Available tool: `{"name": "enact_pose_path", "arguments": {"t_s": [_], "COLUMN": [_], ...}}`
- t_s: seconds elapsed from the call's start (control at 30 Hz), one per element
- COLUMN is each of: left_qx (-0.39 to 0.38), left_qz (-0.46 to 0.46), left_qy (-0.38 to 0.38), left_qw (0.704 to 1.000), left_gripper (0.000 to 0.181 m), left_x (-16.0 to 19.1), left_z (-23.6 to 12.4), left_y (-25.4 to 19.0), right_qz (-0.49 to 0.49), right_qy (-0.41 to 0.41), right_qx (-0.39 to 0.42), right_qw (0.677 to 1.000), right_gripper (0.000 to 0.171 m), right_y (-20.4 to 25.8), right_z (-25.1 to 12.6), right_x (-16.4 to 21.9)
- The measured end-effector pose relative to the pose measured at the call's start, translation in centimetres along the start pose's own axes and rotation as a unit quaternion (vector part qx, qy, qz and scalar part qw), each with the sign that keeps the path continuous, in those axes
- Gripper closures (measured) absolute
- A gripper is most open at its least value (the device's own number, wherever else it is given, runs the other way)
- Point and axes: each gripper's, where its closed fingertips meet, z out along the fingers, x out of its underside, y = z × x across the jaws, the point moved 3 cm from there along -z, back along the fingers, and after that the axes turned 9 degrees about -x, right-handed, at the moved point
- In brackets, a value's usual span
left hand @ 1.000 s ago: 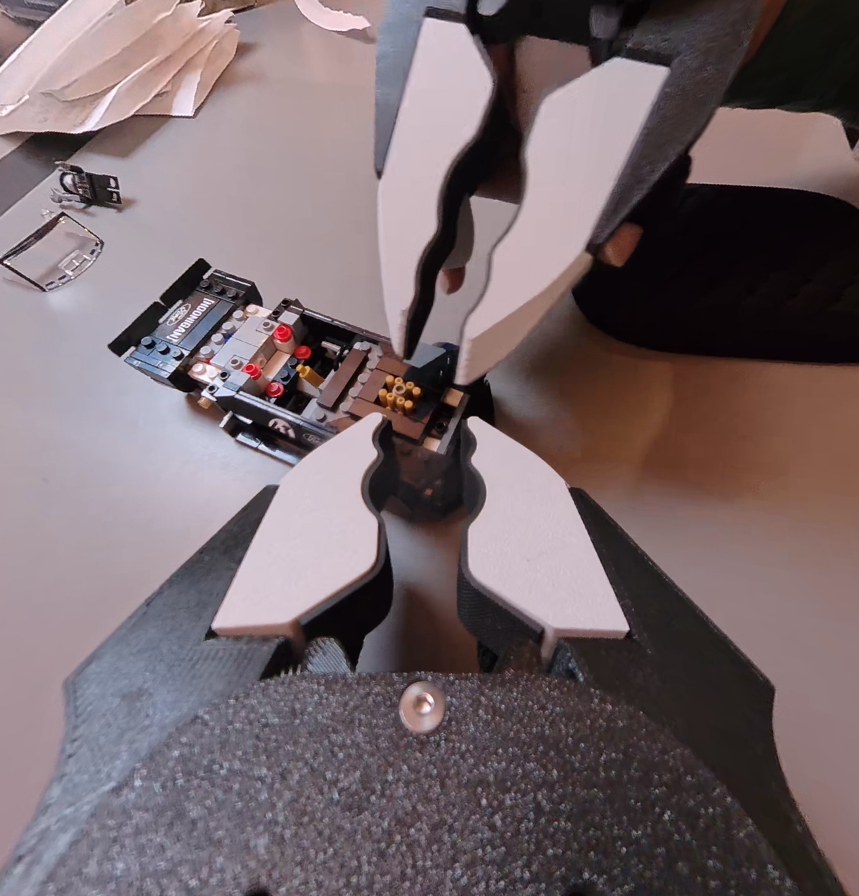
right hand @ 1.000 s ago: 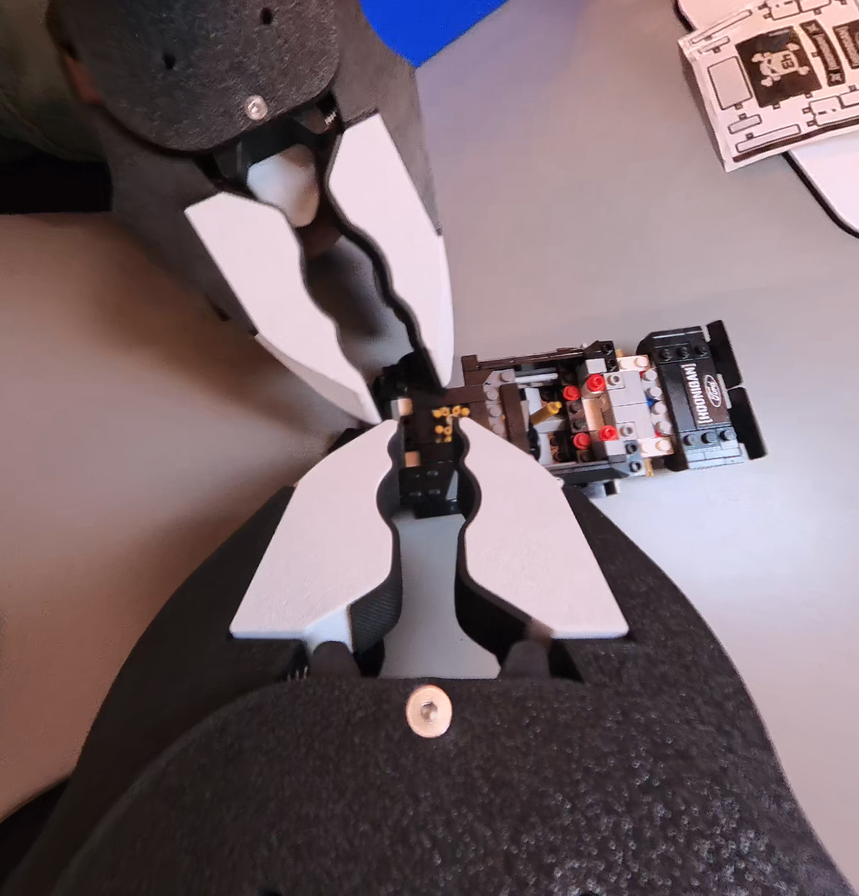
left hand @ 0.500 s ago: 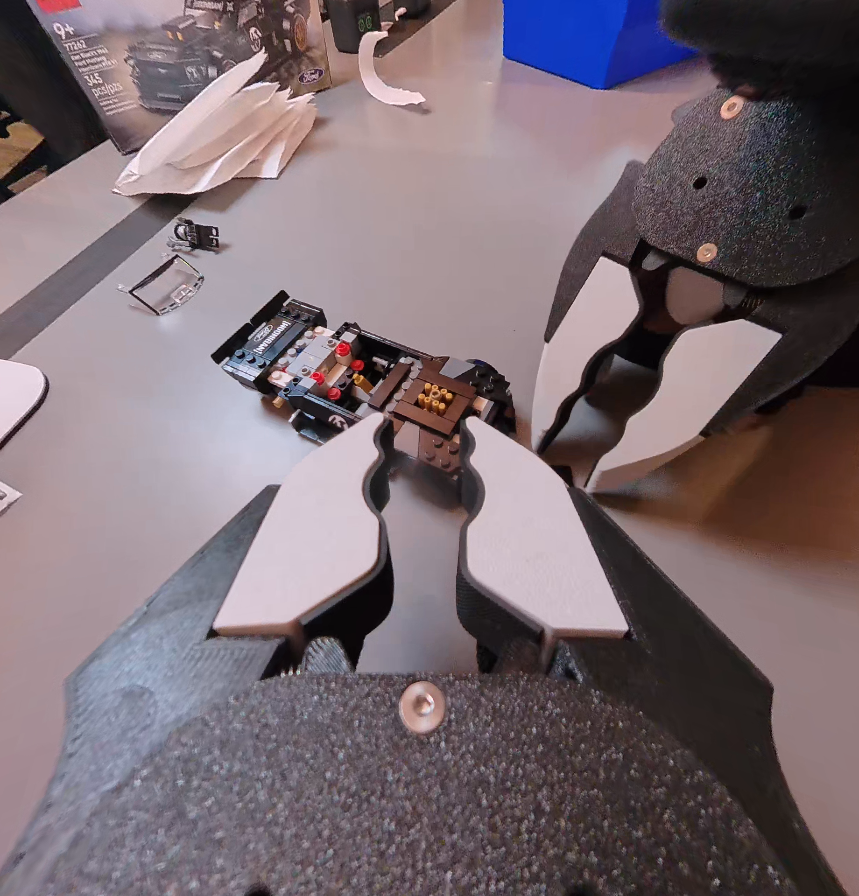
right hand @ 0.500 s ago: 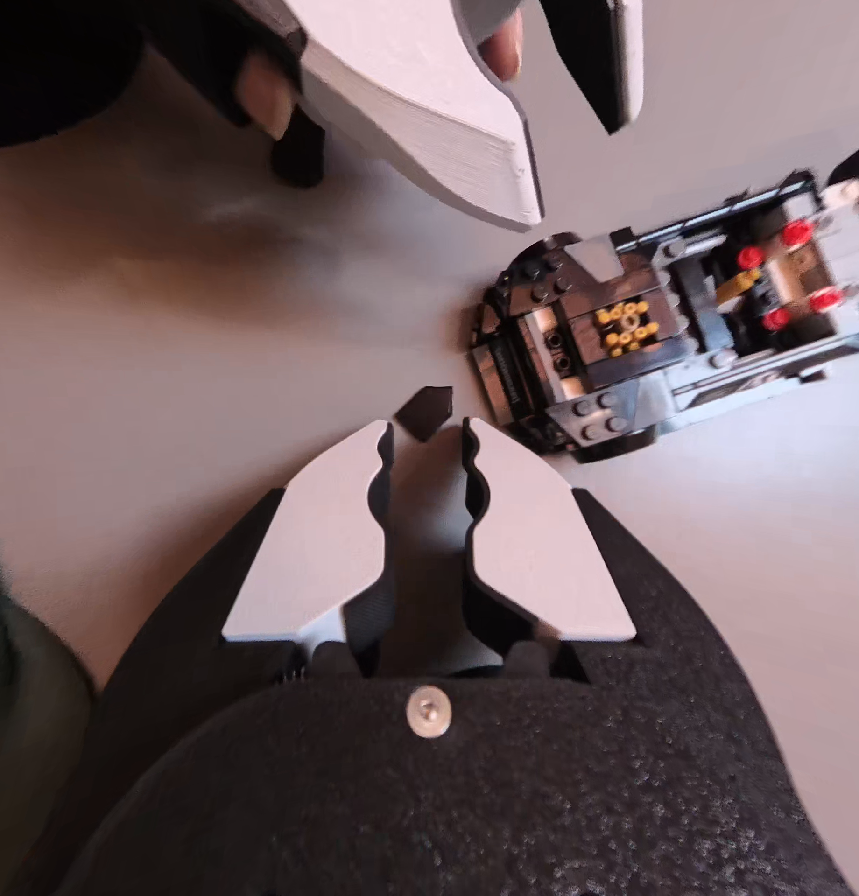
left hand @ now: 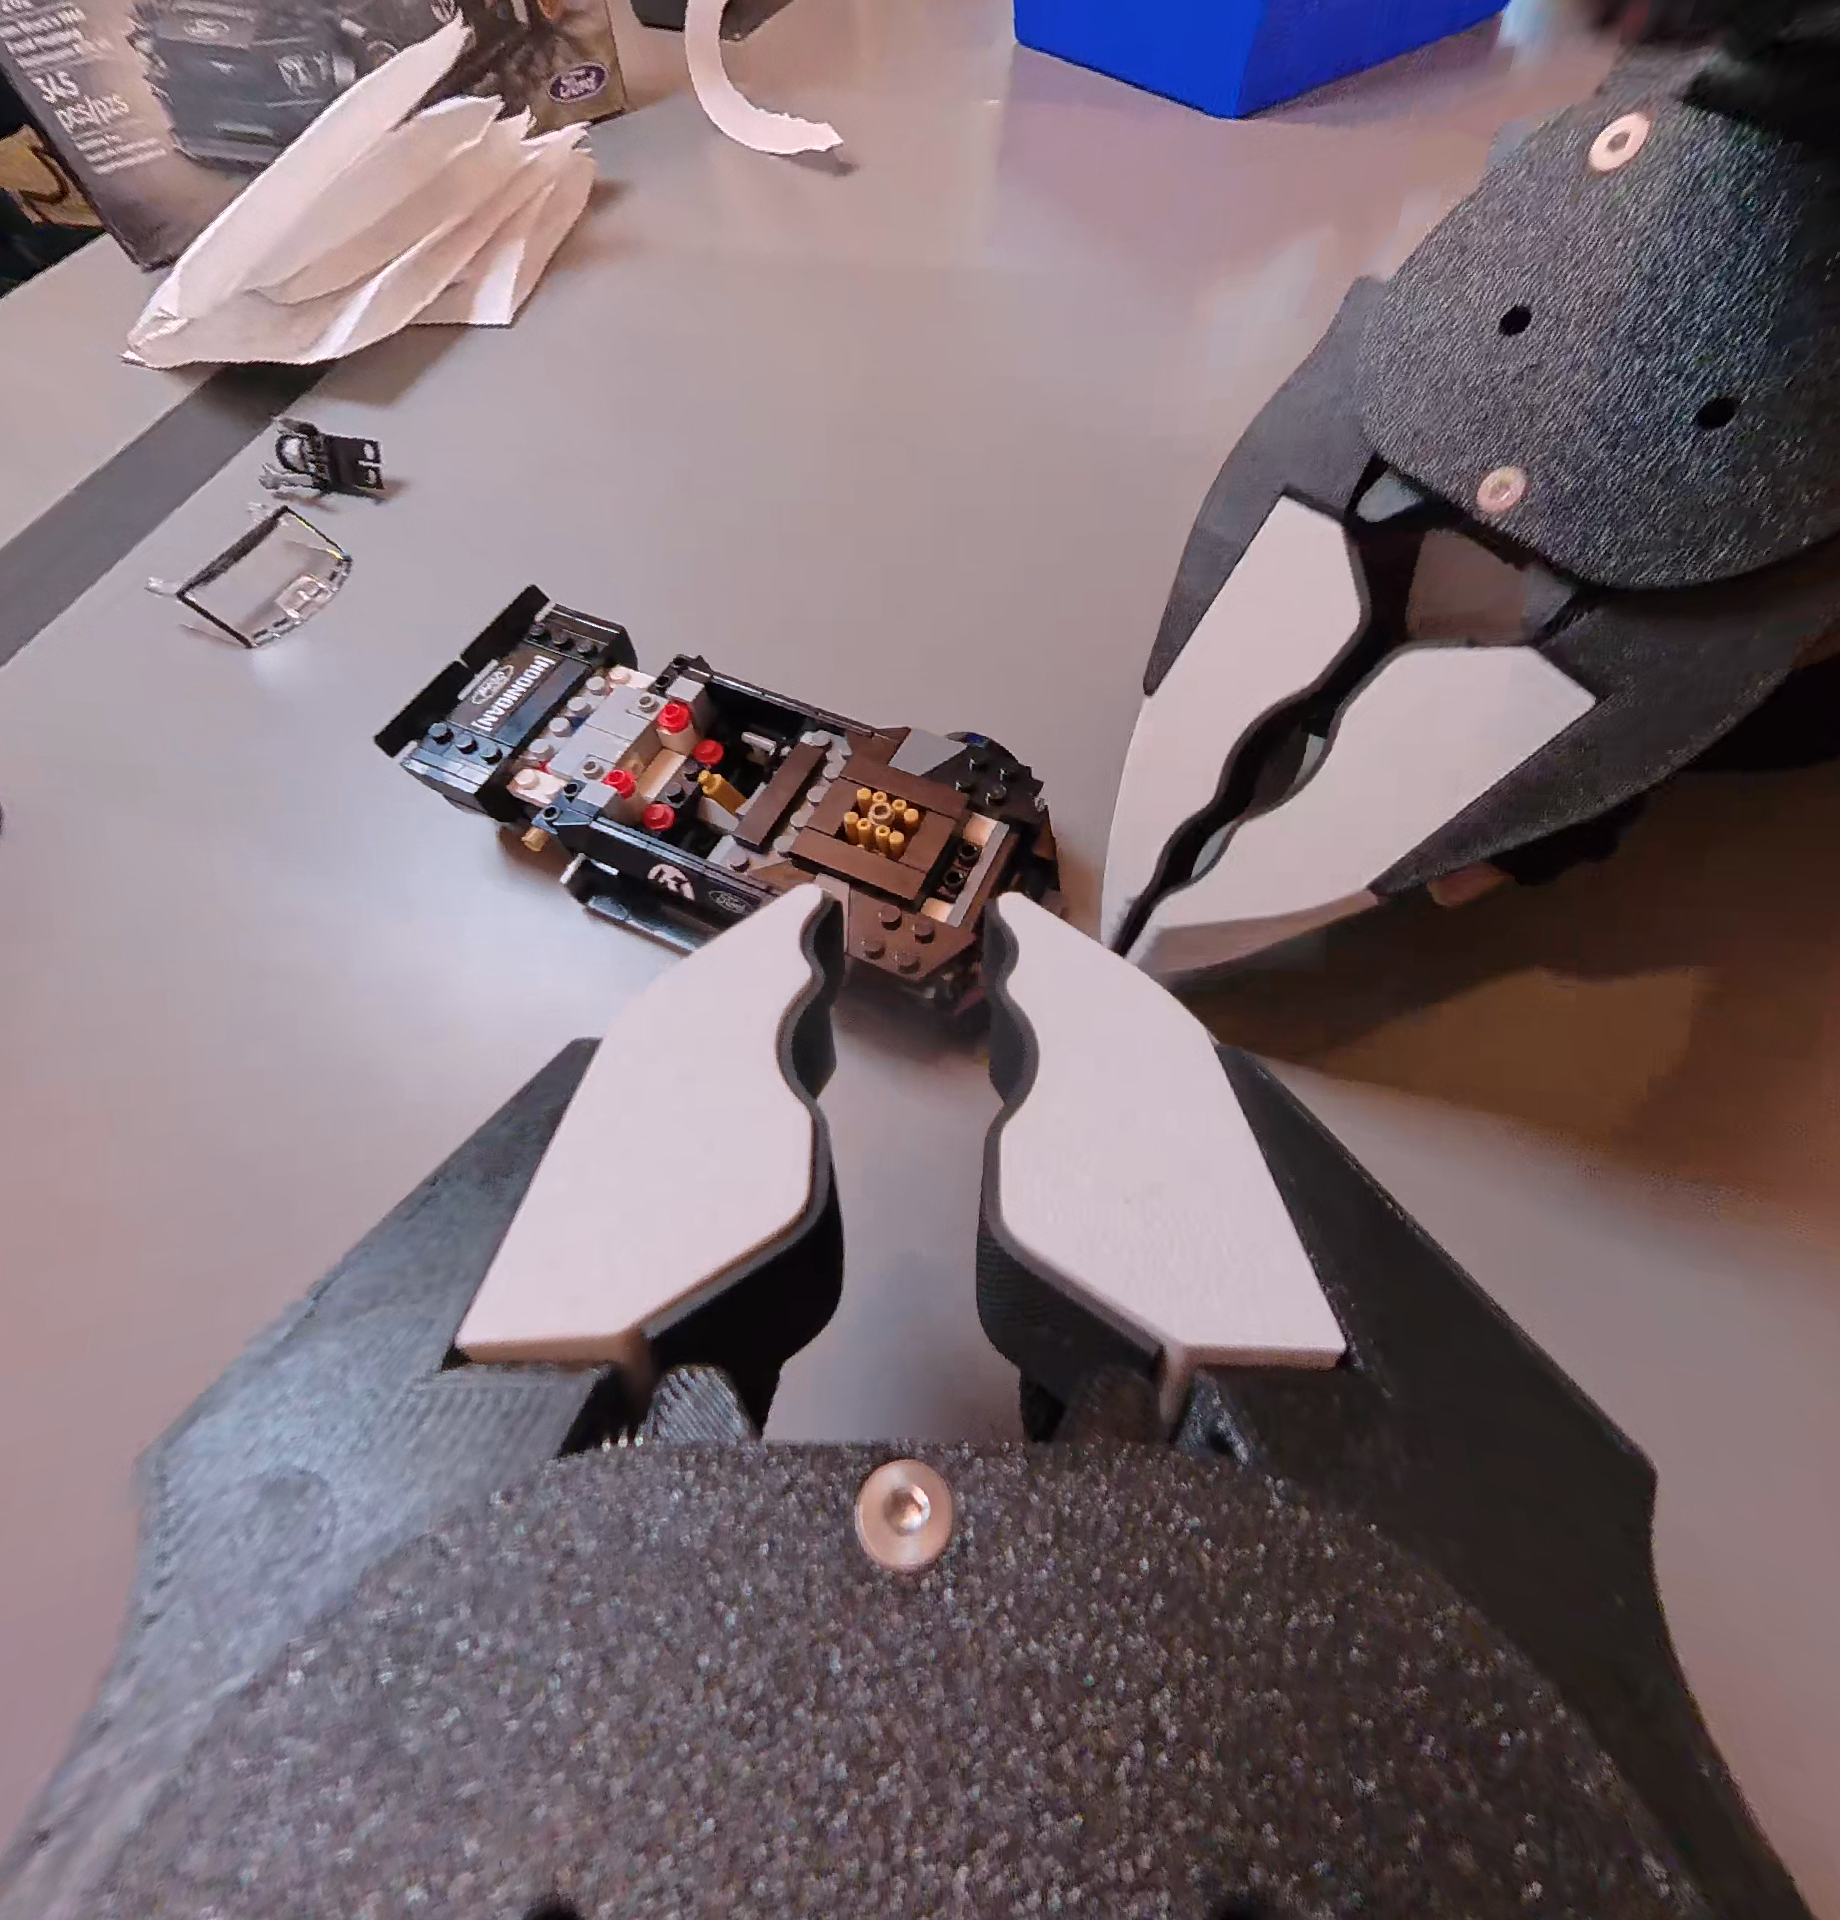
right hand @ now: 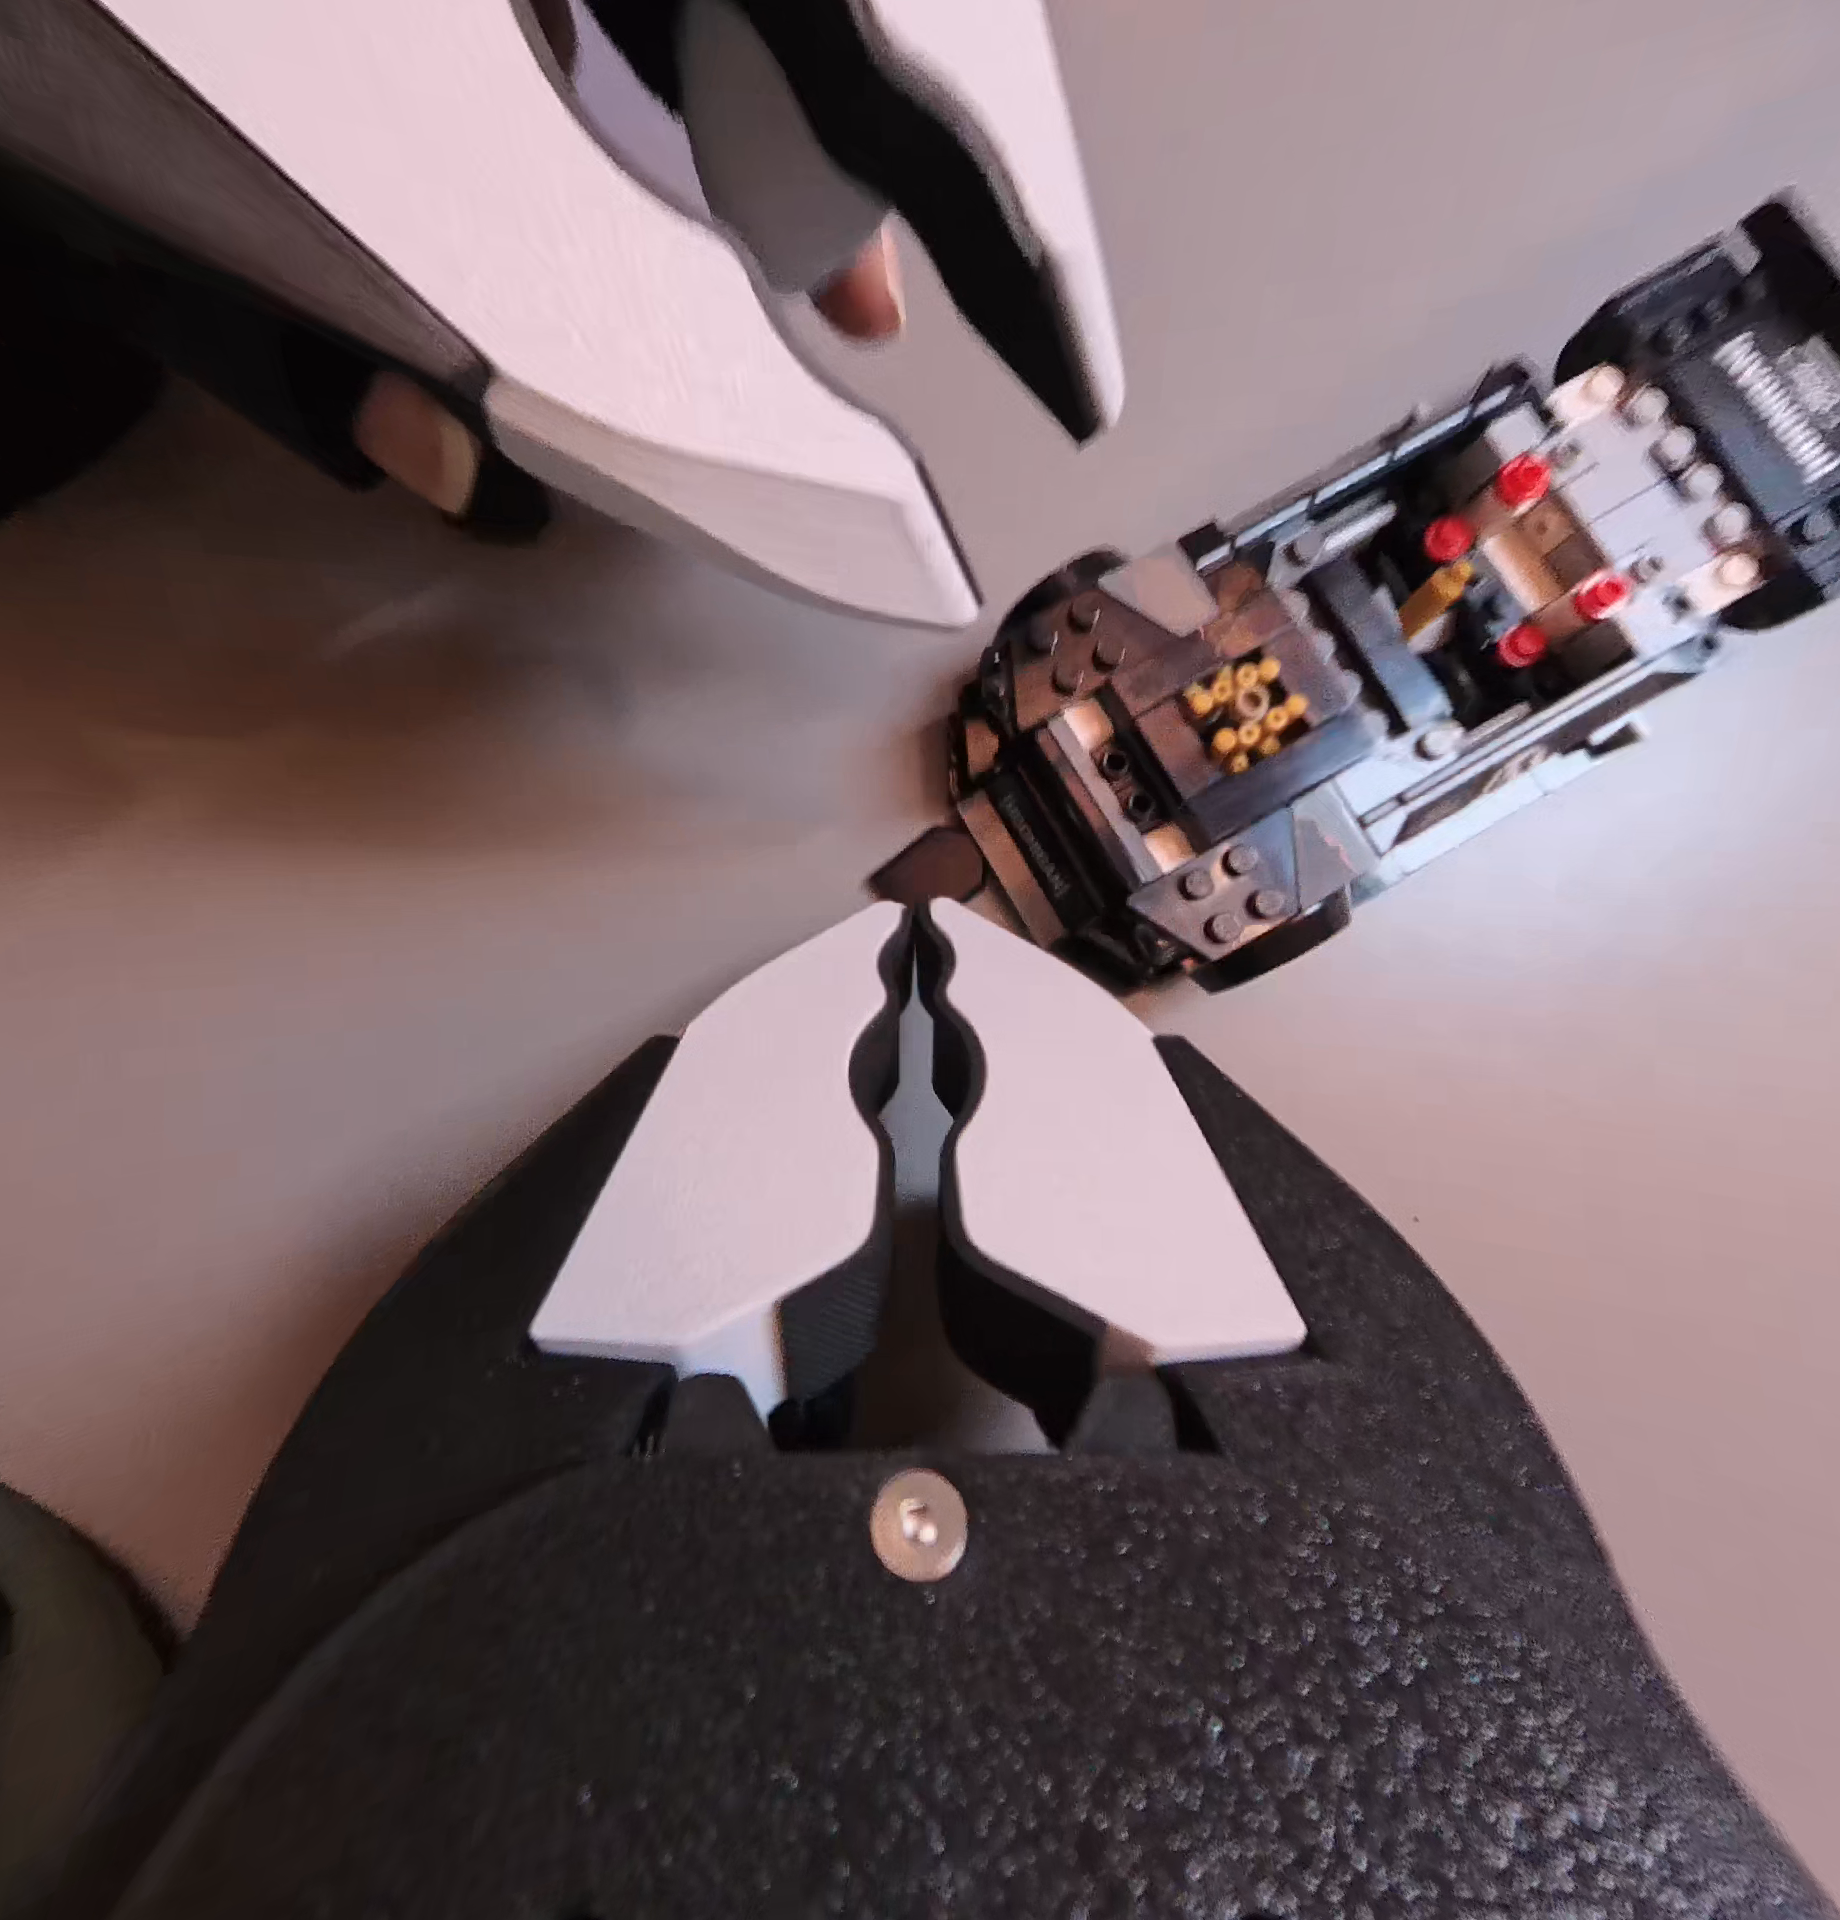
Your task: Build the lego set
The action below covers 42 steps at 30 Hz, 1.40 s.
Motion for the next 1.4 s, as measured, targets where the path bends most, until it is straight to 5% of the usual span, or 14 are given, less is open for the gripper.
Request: {"name": "enact_pose_path", "arguments": {"t_s": [0.37,0.73,0.97,1.4], "left_qx": [0.031,0.033,0.024,0.017], "left_qz": [-0.021,-0.005,0.003,0.002], "left_qy": [0.029,0.048,0.041,0.039], "left_qw": [0.999,0.998,0.999,0.999], "left_gripper": [0.158,0.157,0.157,0.158], "left_x": [1.0,1.4,1.0,1.0], "left_z": [0.6,0.3,0.0,-0.2], "left_y": [-0.6,-0.6,-0.4,-0.2], "right_qz": [-0.022,-0.072,-0.087,-0.054], "right_qy": [0.021,0.058,0.044,0.05], "right_qx": [-0.041,-0.065,-0.074,-0.067], "right_qw": [0.999,0.994,0.992,0.995], "right_gripper": [0.149,0.159,0.138,0.15], "right_y": [-0.1,2.7,2.5,1.8], "right_z": [0.4,1.1,1.1,1.5], "right_x": [0.4,0.3,0.0,-0.1]}}
